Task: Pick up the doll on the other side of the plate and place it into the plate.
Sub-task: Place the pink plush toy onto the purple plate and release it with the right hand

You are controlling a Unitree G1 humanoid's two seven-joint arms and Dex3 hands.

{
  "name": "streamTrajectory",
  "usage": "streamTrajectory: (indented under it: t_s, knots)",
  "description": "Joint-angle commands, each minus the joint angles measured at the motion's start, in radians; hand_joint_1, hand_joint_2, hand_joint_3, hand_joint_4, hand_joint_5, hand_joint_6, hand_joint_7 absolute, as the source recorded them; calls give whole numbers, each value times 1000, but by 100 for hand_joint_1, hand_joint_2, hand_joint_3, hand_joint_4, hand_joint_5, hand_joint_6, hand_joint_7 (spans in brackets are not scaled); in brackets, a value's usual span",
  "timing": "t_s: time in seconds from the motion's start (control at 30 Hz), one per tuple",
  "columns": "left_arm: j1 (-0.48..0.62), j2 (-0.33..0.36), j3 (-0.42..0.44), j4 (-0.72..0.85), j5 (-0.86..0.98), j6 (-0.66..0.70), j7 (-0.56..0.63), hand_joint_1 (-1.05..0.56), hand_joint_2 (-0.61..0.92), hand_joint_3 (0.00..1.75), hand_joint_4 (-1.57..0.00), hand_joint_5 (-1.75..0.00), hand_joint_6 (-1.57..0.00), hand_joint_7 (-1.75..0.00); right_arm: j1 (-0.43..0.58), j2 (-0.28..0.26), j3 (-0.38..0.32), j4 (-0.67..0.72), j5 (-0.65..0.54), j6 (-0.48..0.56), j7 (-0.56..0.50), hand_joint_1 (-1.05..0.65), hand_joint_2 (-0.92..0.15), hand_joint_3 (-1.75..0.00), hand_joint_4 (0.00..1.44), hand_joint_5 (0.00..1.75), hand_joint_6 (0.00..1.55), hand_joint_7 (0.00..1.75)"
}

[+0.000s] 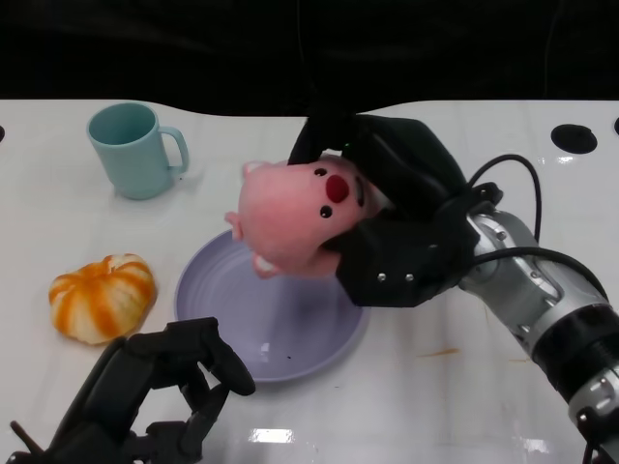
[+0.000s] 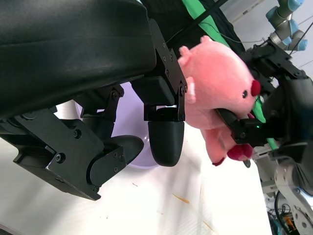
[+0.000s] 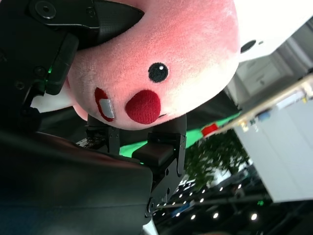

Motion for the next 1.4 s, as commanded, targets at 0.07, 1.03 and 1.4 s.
streamTrajectory:
  t_s: [0.07, 1.03, 1.4]
  knots:
    - [9, 5, 3, -11, 7, -1, 13, -5, 50, 113, -77, -156, -83, -116, -62, 28, 23, 54, -10, 5, 3, -23, -26, -143, 94, 175, 73, 175]
    - [3, -9, 3, 11, 24, -35, 18, -6, 48, 115, -78, -160, -83, -119, -102, 87, 116, 69, -30, 85, 211, -82, -92, -18, 1, 33, 19, 0]
    - [0, -3, 7, 21, 21, -46, 13, -7, 50, 113, -77, -160, -82, -118, -78, 36, 132, -54, -45, 139, 321, -93, -92, -20, 0, 21, 11, 0]
